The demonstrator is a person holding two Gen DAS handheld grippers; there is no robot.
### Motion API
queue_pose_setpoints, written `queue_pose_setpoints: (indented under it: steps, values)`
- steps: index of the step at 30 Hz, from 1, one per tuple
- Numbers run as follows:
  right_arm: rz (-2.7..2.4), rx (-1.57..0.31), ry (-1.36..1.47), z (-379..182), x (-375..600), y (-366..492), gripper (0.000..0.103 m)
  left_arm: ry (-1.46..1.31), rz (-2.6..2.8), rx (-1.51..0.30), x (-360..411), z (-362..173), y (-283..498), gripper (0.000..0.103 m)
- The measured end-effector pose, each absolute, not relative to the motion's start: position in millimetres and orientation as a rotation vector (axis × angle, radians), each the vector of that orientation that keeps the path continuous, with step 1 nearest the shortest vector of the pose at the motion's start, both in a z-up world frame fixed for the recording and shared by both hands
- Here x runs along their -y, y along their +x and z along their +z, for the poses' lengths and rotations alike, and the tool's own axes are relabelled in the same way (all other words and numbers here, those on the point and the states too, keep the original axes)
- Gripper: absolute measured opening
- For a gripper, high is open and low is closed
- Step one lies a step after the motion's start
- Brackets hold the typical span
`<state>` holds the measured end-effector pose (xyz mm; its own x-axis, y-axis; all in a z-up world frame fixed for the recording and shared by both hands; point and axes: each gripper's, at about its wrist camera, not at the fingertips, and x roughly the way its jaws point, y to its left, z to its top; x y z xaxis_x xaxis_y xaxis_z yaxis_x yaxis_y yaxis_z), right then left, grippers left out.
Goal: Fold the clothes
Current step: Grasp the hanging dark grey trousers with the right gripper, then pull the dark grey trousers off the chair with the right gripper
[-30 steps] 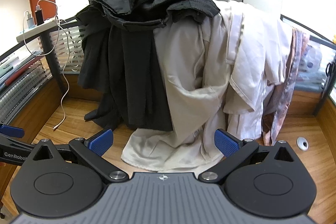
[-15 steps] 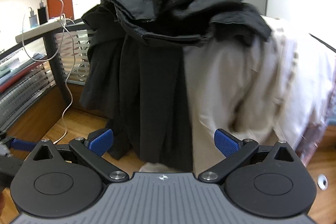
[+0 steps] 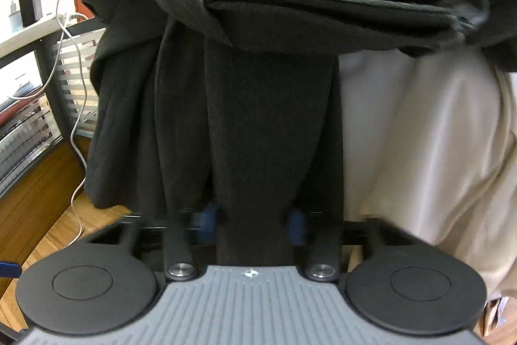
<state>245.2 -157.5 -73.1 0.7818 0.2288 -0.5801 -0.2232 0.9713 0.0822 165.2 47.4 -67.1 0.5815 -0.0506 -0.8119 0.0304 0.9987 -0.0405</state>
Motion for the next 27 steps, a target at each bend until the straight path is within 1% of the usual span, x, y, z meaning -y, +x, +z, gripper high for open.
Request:
queue_pose_setpoints:
  steps: [6, 11, 22, 24, 25, 27]
  values:
    - [0.329, -0.611, 0.02, -64, 161, 218, 0.005, -0.043, -0.049, -0.9, -52, -55, 171, 0.103]
    - [0.38, -0.595, -0.009, -45, 157, 176, 0.005, -0.053, -0.056, -0.842, -50, -37, 169, 0.103]
    - [0.371, -0.679, 0.012, -32, 181, 128, 0.004, -0.034, -0.083, -0.81, -42, -17, 137, 0.103]
    - [0.371, -0.7, 0.032, -27, 188, 126, 0.01, -0.02, -0.089, -0.813, -39, -16, 131, 0.103]
    - [0.369, -0.707, 0.048, -24, 192, 126, 0.011, -0.015, -0.091, -0.816, -38, -16, 127, 0.103]
    - [0.362, -0.692, 0.081, -13, 204, 126, 0.028, -0.013, -0.096, -0.823, -38, -17, 122, 0.103]
